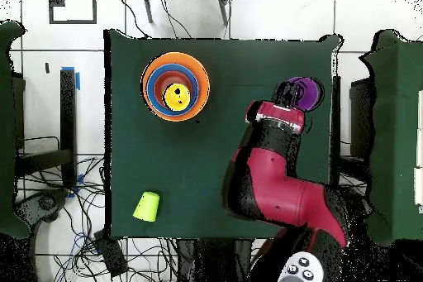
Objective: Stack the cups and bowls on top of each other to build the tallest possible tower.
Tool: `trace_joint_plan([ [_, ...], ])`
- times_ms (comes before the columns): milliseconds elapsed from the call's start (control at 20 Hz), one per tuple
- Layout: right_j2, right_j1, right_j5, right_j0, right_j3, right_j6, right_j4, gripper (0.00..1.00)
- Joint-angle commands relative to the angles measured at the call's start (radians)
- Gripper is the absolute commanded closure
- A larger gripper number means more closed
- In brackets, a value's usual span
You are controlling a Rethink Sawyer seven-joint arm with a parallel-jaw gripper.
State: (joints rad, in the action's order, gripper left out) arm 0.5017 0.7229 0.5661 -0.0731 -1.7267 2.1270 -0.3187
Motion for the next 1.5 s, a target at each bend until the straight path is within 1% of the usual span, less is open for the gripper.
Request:
trace_joint_plan([
  [50,0.007,-0.119,-0.080,0.072,-0.006,0.028,0.112,1.00],
  [500,0.040,-0.235,-0.020,0.130,0.007,0.039,0.244,1.00],
  [700,0.074,-0.299,-0.013,0.183,0.024,0.027,0.341,1.00],
  [900,0.091,-0.325,-0.045,0.222,0.043,0.027,0.399,1.00],
  [1200,0.120,-0.339,-0.127,0.280,0.072,0.019,0.466,1.00],
  [1500,0.149,-0.395,-0.172,0.340,0.110,0.014,0.579,1.00],
])
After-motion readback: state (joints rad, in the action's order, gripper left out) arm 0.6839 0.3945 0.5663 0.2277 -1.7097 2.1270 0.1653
